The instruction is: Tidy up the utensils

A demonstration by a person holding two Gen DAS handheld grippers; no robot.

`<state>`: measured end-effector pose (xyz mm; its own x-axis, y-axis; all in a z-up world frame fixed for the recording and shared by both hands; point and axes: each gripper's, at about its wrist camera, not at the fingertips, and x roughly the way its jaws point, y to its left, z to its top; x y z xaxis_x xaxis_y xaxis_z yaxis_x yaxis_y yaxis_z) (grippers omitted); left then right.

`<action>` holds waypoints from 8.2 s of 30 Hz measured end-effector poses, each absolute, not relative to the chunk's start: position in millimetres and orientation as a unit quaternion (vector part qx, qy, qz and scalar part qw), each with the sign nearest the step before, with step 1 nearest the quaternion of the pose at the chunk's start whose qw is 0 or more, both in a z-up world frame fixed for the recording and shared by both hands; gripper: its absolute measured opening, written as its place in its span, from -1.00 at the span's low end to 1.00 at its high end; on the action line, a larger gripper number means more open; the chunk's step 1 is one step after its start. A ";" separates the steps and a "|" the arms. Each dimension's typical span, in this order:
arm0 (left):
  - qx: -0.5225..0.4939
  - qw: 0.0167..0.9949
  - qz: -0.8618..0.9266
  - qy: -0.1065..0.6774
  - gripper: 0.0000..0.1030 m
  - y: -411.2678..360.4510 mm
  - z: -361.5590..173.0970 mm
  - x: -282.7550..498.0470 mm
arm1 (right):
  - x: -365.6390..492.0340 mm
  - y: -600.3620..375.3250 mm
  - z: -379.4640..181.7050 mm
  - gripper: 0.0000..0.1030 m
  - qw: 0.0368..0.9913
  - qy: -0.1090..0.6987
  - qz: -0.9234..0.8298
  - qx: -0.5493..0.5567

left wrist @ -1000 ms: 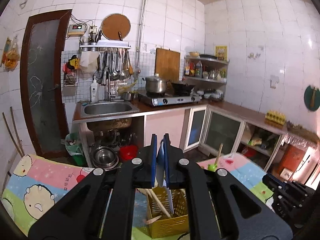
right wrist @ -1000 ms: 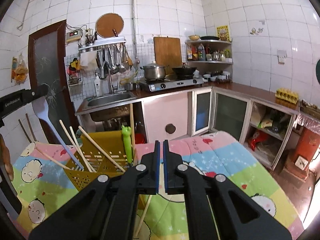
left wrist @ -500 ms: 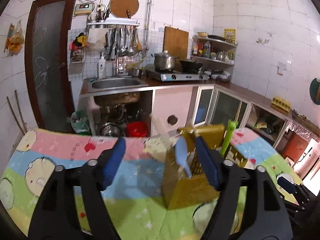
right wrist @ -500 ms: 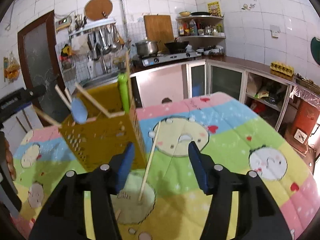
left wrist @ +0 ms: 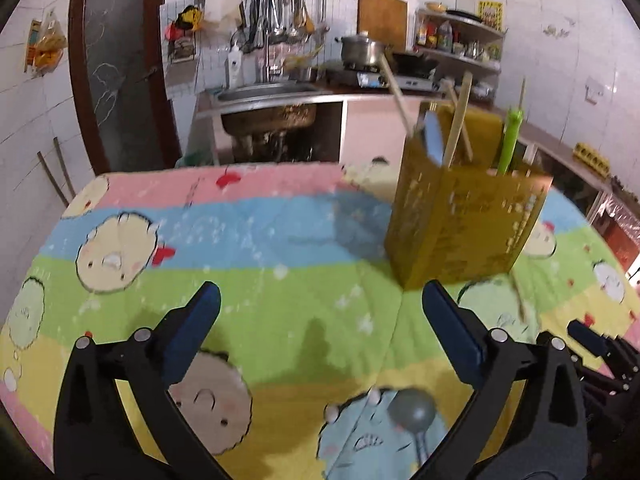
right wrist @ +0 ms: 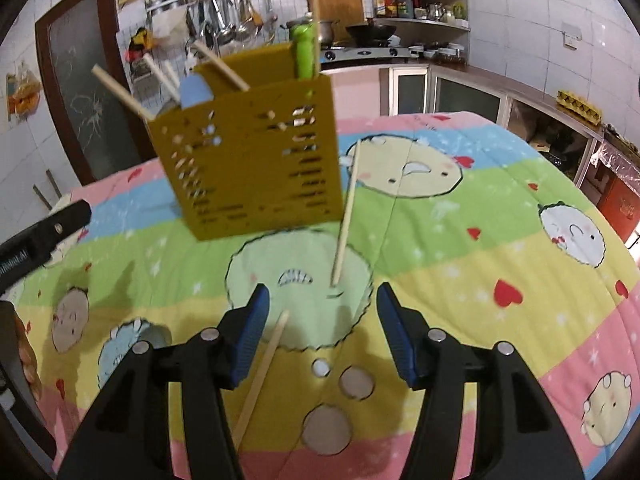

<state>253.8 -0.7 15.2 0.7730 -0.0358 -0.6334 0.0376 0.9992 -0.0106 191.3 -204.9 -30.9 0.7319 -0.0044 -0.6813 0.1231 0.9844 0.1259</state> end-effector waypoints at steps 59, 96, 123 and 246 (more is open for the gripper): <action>0.019 0.885 -0.079 0.459 0.30 -53.9 -59.5 228.0 | 205.8 -216.2 -65.5 -0.86 0.901 0.427 0.036 0.070; 0.042 0.938 -0.078 0.336 -0.34 -55.3 -5.1 201.0 | 170.6 -221.4 -6.1 -0.88 0.949 0.308 -0.008 0.067; 0.035 0.984 -0.076 0.161 -0.34 -44.7 86.5 167.1 | 145.2 -222.1 86.1 -0.88 0.993 0.103 -0.021 0.047; 0.021 0.992 -0.060 0.113 0.91 5.0 4.3 65.3 | 44.9 -188.8 1.6 0.91 0.995 0.099 -0.031 0.015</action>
